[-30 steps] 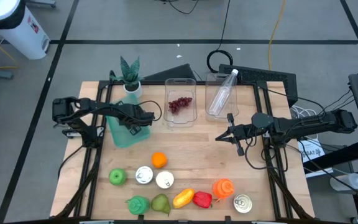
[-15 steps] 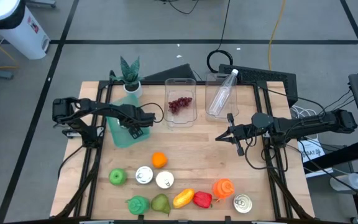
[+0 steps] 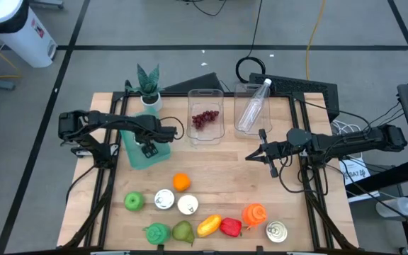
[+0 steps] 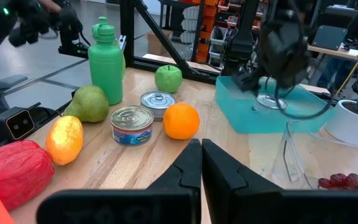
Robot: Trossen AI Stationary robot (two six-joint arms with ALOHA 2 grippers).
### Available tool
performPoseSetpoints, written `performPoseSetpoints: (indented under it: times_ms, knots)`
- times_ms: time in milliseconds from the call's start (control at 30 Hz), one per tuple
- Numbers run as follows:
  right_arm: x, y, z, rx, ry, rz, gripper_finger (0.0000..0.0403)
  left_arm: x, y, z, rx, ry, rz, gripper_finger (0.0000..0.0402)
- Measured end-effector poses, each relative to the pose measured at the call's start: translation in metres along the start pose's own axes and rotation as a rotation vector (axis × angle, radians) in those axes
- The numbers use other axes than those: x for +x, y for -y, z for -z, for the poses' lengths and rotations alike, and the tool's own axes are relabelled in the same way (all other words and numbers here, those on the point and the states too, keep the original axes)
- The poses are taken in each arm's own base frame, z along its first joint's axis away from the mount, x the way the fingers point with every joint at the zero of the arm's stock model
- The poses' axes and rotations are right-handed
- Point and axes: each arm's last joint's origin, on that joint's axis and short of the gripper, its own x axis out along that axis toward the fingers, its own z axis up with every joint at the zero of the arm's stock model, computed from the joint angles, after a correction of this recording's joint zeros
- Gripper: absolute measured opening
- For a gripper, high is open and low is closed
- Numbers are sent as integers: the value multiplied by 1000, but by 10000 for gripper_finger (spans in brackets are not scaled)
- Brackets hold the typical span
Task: Pick & Place Food Item
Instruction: Put the orange water bottle into the right transparent bin
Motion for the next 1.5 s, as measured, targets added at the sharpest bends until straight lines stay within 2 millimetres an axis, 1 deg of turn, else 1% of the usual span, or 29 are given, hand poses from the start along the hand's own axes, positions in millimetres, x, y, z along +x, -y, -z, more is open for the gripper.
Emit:
performPoseSetpoints:
  times_ms: [133, 167, 233, 300, 367, 400, 433, 500, 533, 600, 700, 733, 800, 867, 900, 933, 1033, 1100, 1267, 1367, 1433, 1500]
  knots:
    - [0, 0, 0, 0, 0, 0, 4, -36, -12, 5, -19, 52, -32, 332]
    - [0, 0, 0, -1, 0, 0, 4, -48, -16, 9, -20, 90, -34, 327]
    - [0, 0, 0, -8, -1, 0, 4, -72, -22, 20, -22, 221, -34, 315]
    - [0, 0, 0, -35, -4, -1, 4, -95, -29, 34, -34, 427, -30, 301]
    - [0, 0, 2, -55, -17, -3, 4, -117, -35, 50, -34, 700, 49, 282]
    - [0, 0, 2, -58, -20, -4, 4, -125, -38, 60, -15, 834, 107, 270]
    - [0, 0, 2, -59, -20, -4, 4, -131, -41, 71, 14, 963, 170, 257]
    - [0, 0, 2, -53, -18, -4, 4, -136, -43, 89, 69, 1208, 274, 220]
    - [0, 0, 2, -51, -18, -4, 4, -135, -44, 99, 99, 1316, 325, 198]
    - [0, 0, 2, -50, -18, -4, 4, -122, -42, 112, 206, 1474, 421, 146]
    - [0, 0, 2, -50, -16, -3, 4, -94, -32, 121, 366, 1629, 600, 70]
    - [0, 0, 1, -51, -14, -3, 4, -83, -26, 119, 399, 1652, 634, 63]
    - [0, 0, 1, -51, -10, -2, 4, -61, -17, 114, 399, 1646, 635, 62]
    - [0, 0, 0, -54, 1, 0, 4, -41, -11, 108, 385, 1612, 592, 60]
    - [0, 0, -1, -55, 8, 1, 4, -32, -8, 106, 392, 1613, 577, 56]
    - [0, 0, -1, -53, 14, 2, 4, -27, -7, 105, 385, 1652, 572, 53]
    - [0, 0, -3, -65, 33, 2, 4, -12, -6, 105, 356, 1793, 561, 51]
    - [0, 0, -5, -86, 57, -16, 4, -3, -7, 106, 336, 1846, 558, 51]
    - [0, -1, -9, -123, 107, -62, 4, 19, -8, 107, 237, 1846, 649, 51]
    - [-1, -1, -9, -132, 111, -61, 4, 31, -5, 106, 170, 1887, 706, 51]
    - [-1, -2, -5, -121, 116, -56, 4, 40, -1, 105, 175, 1890, 700, 51]
    - [-2, -2, -4, -121, 163, -46, 4, 44, -1, 106, 178, 1890, 682, 51]
